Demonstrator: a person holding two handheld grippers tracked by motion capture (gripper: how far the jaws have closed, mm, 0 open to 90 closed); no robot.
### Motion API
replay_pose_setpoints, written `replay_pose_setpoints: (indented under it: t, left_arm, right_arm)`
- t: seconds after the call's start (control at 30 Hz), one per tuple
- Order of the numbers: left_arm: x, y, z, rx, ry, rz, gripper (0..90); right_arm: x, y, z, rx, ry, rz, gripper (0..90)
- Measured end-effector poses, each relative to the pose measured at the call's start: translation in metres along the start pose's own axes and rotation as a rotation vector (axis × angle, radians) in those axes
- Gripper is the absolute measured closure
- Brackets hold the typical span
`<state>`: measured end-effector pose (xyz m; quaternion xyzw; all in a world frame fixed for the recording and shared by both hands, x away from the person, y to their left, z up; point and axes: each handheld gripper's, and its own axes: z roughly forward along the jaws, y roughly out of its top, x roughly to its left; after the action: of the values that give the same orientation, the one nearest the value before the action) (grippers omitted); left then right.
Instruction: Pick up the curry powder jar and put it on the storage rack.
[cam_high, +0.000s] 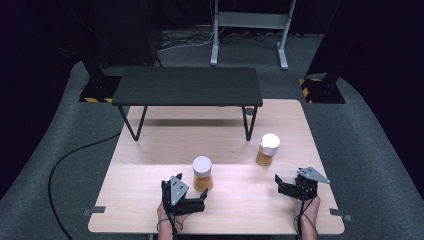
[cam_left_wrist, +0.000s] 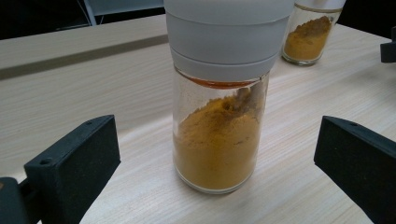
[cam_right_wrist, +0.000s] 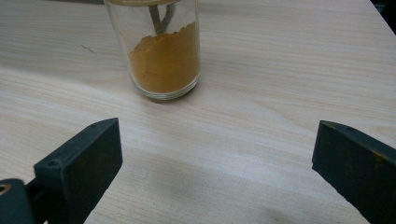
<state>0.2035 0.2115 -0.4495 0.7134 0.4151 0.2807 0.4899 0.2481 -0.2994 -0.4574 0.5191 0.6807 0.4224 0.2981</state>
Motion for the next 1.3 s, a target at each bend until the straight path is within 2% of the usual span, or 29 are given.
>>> replay_pose_setpoints:
  t: [0.4,0.53,1.0,1.3]
  left_arm:
    - [0.0,0.005,0.008,-0.006,-0.008,-0.001,0.0]
    - [0.001,0.01,0.012,-0.007,-0.008,0.011,0.0]
    - [0.003,0.021,0.026,-0.043,-0.02,0.031,0.0]
    - [0.005,0.019,0.032,-0.078,-0.03,0.02,0.0]
  right_arm:
    - [0.002,0.001,0.0,0.004,-0.007,-0.005,0.6]
    - [0.002,0.0,0.0,0.003,-0.009,-0.003,0.6]
    - [0.001,-0.001,0.0,-0.002,-0.007,0.005,0.5]
    - [0.0,-0.001,0.0,-0.003,-0.001,0.004,0.4]
